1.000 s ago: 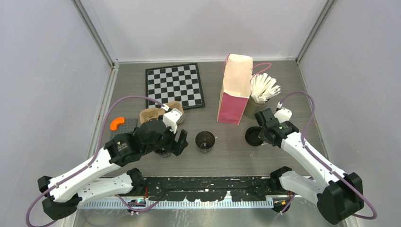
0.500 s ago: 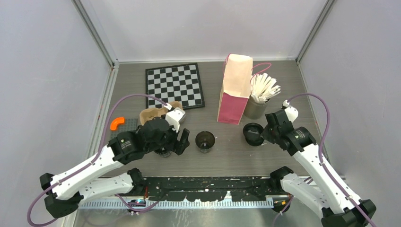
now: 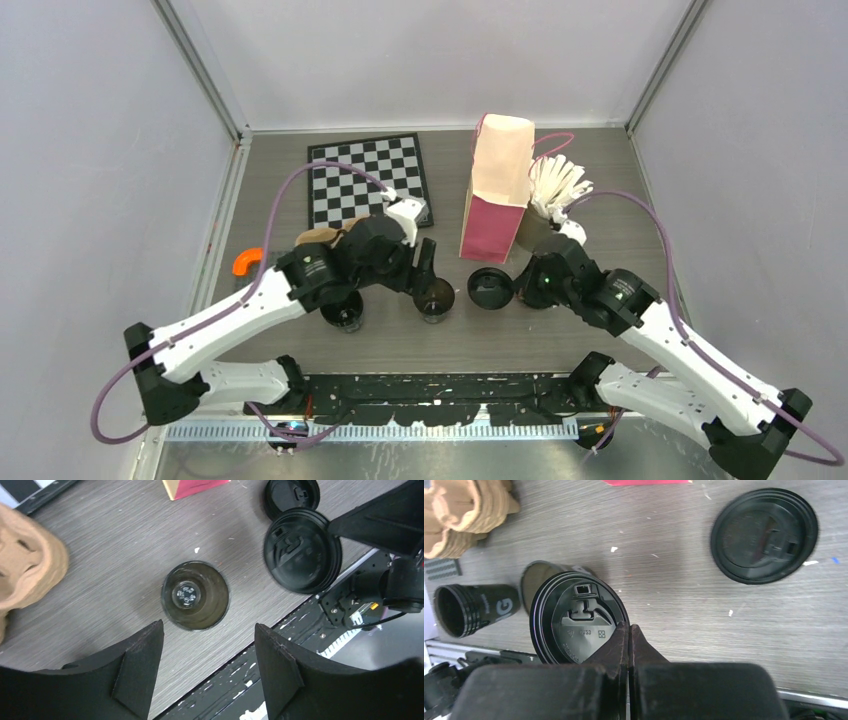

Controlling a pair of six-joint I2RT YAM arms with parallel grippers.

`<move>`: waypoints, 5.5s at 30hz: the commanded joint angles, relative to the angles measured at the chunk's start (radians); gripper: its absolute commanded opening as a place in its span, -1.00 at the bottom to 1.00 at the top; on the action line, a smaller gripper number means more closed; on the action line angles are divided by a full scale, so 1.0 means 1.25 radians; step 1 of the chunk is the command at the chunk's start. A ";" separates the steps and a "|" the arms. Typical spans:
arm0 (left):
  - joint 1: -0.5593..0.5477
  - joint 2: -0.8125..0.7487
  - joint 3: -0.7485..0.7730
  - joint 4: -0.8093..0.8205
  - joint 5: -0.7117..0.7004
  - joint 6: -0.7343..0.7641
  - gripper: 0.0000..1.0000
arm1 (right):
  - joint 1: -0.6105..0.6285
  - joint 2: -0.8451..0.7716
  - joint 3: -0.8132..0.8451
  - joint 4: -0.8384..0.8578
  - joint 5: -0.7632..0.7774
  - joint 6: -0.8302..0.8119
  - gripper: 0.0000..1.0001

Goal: Pack the takeout coffee

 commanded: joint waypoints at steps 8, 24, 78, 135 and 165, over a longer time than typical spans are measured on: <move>0.002 0.116 0.037 0.110 0.110 -0.067 0.30 | 0.128 0.070 0.095 0.105 0.081 0.035 -0.99; 0.003 0.152 0.013 0.120 0.068 -0.076 0.02 | 0.141 0.087 0.097 0.141 0.069 0.015 -0.99; 0.611 -0.222 -0.444 0.888 0.885 -0.853 -1.00 | 0.148 -0.091 -0.205 1.017 -0.317 -0.580 0.73; 0.379 -0.210 -0.491 0.989 0.780 -0.939 -1.00 | 0.148 0.038 -0.109 1.050 -0.675 -0.875 0.82; 0.378 -0.170 -0.517 1.106 0.713 -0.969 -1.00 | 0.160 0.067 -0.175 1.238 -0.497 -0.781 0.74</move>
